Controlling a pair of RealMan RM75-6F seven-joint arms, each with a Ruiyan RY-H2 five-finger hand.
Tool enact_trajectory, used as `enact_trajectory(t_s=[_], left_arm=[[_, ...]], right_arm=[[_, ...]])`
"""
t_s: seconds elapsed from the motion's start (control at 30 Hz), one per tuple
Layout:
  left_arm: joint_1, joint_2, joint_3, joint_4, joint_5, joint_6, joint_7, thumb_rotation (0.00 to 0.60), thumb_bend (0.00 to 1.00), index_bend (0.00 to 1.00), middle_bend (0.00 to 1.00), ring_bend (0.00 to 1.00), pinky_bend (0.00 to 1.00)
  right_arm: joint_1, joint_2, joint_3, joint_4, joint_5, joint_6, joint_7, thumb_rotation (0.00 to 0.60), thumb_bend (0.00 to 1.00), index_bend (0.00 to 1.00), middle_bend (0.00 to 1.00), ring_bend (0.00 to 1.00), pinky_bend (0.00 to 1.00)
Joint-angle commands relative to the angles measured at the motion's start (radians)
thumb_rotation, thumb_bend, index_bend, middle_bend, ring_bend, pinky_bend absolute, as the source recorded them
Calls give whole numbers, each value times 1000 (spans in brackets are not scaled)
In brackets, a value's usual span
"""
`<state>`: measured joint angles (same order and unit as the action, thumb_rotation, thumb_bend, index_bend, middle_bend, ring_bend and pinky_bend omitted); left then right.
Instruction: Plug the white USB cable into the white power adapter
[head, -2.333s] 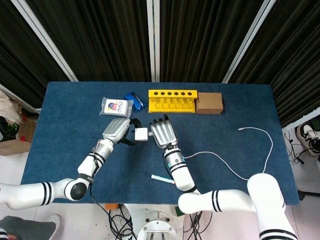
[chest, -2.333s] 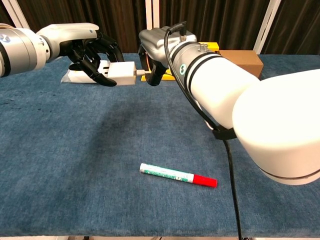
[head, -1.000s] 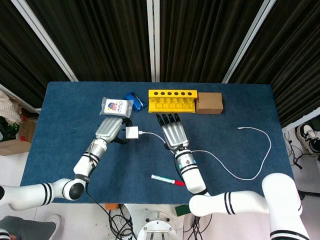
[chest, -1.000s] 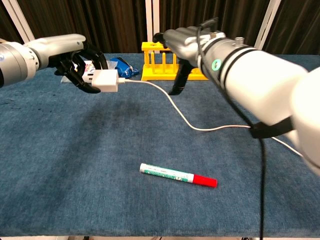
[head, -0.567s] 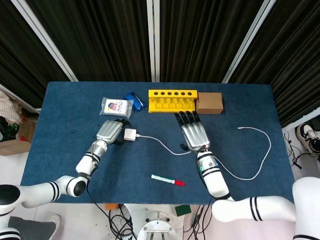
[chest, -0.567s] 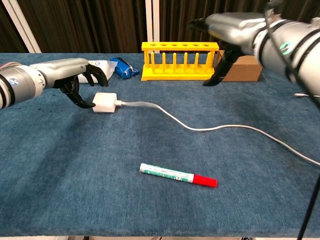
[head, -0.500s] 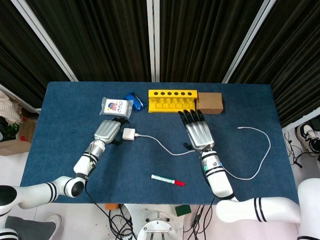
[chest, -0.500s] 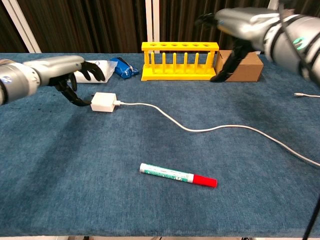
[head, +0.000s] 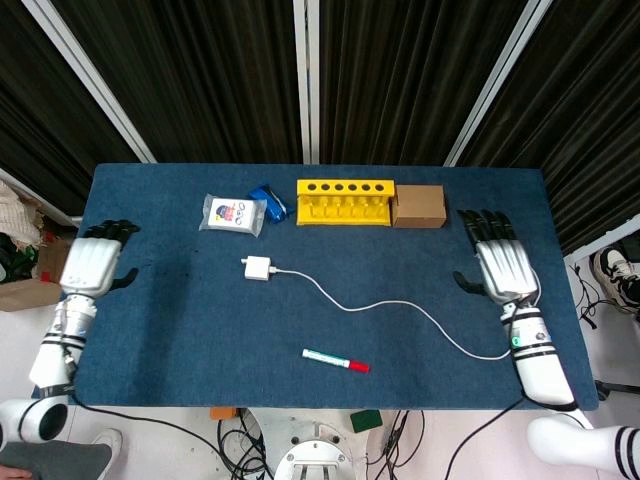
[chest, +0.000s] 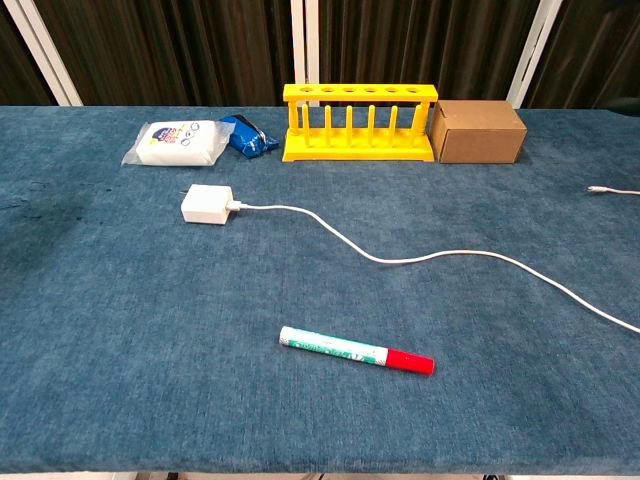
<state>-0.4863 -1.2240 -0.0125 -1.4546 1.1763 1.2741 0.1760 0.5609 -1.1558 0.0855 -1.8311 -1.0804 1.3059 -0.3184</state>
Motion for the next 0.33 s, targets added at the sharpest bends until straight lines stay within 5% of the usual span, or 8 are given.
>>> enact_trajectory(t_s=[0.03, 0.33], left_arm=[[105, 50, 51, 15, 74, 104, -87, 600, 214, 244, 183, 154, 229], [281, 125, 117, -83, 197, 299, -96, 600, 215, 244, 183, 154, 230]], right_arm=[[-150, 68, -97, 132, -188, 48, 249, 600, 280, 0, 107, 0, 28], [-344, 53, -132, 284, -335, 267, 489, 600, 282, 0, 97, 0, 0]])
